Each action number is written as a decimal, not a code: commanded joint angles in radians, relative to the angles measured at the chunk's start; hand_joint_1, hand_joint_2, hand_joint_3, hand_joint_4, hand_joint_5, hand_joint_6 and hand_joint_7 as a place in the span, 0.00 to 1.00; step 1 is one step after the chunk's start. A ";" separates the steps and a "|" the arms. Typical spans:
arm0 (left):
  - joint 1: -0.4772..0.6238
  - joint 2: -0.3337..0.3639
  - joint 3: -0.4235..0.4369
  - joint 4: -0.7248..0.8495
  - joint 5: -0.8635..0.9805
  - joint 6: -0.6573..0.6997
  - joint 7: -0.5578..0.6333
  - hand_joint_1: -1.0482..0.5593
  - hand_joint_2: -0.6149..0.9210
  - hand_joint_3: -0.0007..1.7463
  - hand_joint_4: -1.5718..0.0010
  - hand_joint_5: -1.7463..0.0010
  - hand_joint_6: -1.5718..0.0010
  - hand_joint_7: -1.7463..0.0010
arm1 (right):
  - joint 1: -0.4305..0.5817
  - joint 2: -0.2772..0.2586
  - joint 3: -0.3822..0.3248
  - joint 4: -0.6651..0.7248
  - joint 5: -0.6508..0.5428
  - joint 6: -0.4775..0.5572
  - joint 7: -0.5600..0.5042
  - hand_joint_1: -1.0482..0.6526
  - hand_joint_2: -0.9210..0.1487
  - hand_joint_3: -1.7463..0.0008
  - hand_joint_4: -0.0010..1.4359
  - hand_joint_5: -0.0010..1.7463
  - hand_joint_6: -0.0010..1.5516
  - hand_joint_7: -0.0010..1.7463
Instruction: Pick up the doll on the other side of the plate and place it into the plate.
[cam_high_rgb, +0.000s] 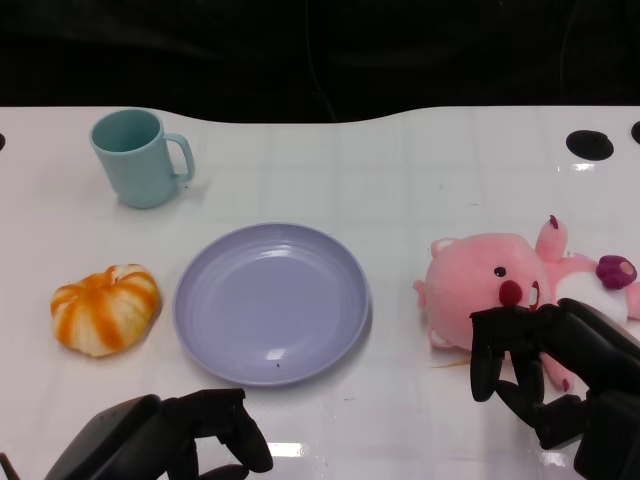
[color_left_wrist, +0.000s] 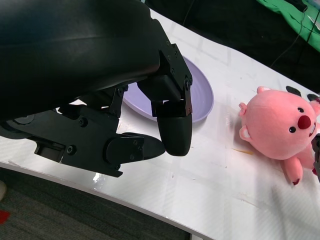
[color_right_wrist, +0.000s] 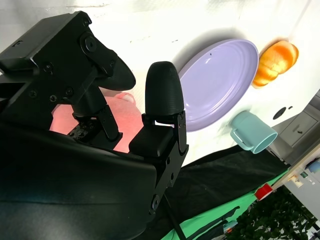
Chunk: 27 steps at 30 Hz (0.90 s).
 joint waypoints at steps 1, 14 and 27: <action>-0.005 0.017 0.003 0.005 0.002 -0.007 -0.007 0.47 1.00 0.25 0.60 0.04 0.57 0.40 | -0.011 -0.020 -0.004 -0.004 -0.001 0.003 0.000 0.60 0.54 0.24 0.61 1.00 0.52 0.80; -0.004 0.019 0.005 0.011 -0.002 -0.014 -0.006 0.47 1.00 0.25 0.60 0.04 0.56 0.40 | -0.010 -0.022 -0.002 -0.015 -0.008 0.021 0.005 0.59 0.53 0.25 0.61 1.00 0.52 0.80; -0.002 0.018 0.005 0.001 0.001 -0.003 -0.012 0.47 1.00 0.25 0.60 0.05 0.57 0.39 | -0.008 -0.018 -0.007 -0.028 -0.006 0.043 0.006 0.60 0.53 0.25 0.60 1.00 0.51 0.79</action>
